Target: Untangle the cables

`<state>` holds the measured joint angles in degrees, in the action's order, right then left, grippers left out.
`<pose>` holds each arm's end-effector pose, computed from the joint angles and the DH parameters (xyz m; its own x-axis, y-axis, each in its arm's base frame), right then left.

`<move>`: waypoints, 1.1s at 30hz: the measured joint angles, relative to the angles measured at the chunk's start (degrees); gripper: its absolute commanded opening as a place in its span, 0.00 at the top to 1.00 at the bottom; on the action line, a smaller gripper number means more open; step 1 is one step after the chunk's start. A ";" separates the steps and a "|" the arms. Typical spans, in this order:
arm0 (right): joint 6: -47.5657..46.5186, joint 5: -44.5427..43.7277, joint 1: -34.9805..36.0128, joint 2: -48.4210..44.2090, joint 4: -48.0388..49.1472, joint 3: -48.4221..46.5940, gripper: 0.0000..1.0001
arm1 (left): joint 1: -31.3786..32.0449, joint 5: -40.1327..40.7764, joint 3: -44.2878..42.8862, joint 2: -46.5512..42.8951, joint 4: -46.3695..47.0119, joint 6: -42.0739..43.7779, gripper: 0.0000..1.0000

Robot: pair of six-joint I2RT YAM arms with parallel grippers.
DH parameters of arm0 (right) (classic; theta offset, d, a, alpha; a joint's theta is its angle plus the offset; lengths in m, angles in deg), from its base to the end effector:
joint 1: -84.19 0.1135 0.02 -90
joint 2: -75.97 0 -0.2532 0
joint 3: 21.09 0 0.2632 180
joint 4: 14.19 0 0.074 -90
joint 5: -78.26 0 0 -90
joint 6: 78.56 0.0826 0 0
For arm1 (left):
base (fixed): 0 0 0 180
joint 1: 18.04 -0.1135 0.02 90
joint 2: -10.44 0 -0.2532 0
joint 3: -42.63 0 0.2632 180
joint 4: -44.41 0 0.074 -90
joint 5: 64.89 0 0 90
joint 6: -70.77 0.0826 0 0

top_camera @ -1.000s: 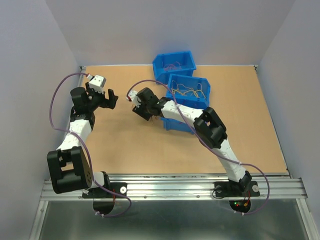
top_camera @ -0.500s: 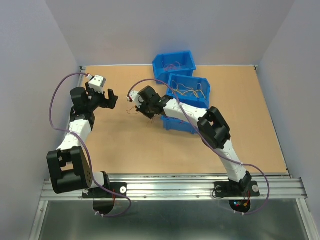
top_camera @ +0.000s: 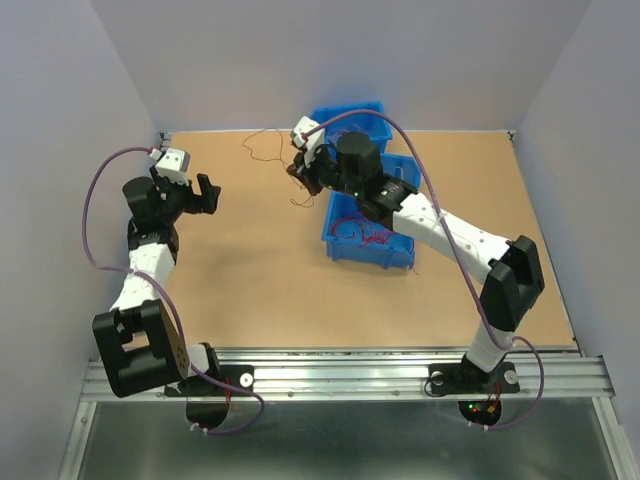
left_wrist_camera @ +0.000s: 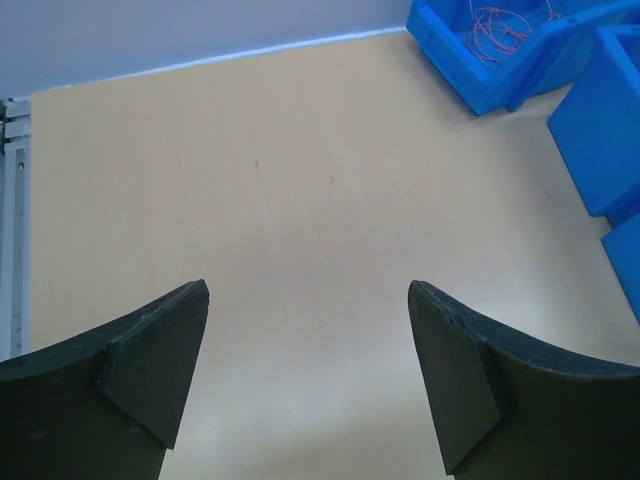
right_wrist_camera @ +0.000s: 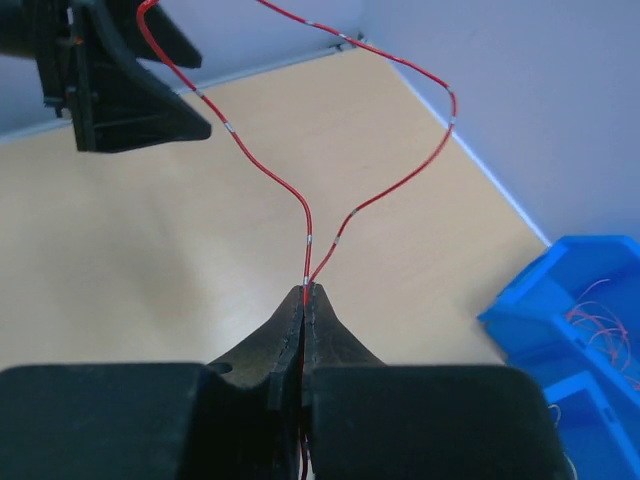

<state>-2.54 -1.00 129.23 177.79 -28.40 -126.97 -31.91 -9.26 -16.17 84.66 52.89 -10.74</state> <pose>0.3333 0.3556 0.3526 0.0784 -0.2574 -0.9631 -0.8305 0.5176 -0.2059 0.3471 0.0377 0.2700 -0.0649 0.1095 -0.9919 0.3597 0.9297 0.0791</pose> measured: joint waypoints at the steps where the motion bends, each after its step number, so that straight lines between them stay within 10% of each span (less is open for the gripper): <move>1: 0.11 0.00 -0.37 -0.50 0.66 0.37 0.99 | -0.35 -0.04 0.02 -0.39 0.17 -0.20 0.08; 21: -0.96 11.10 -18.34 -15.82 9.66 36.83 0.96 | -0.44 -4.35 0.28 -0.92 1.31 0.07 0.09; 29: 1.95 8.22 -18.34 -8.59 10.01 37.09 0.68 | -0.44 -4.50 1.16 -1.49 1.27 0.68 0.09; 33: 3.17 5.46 -18.34 -9.90 9.20 37.09 0.33 | -0.37 -4.39 1.79 -2.32 1.27 1.05 0.09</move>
<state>0.63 4.46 110.89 167.89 -19.20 -89.88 -32.28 -13.65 -14.38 82.34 54.15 -9.69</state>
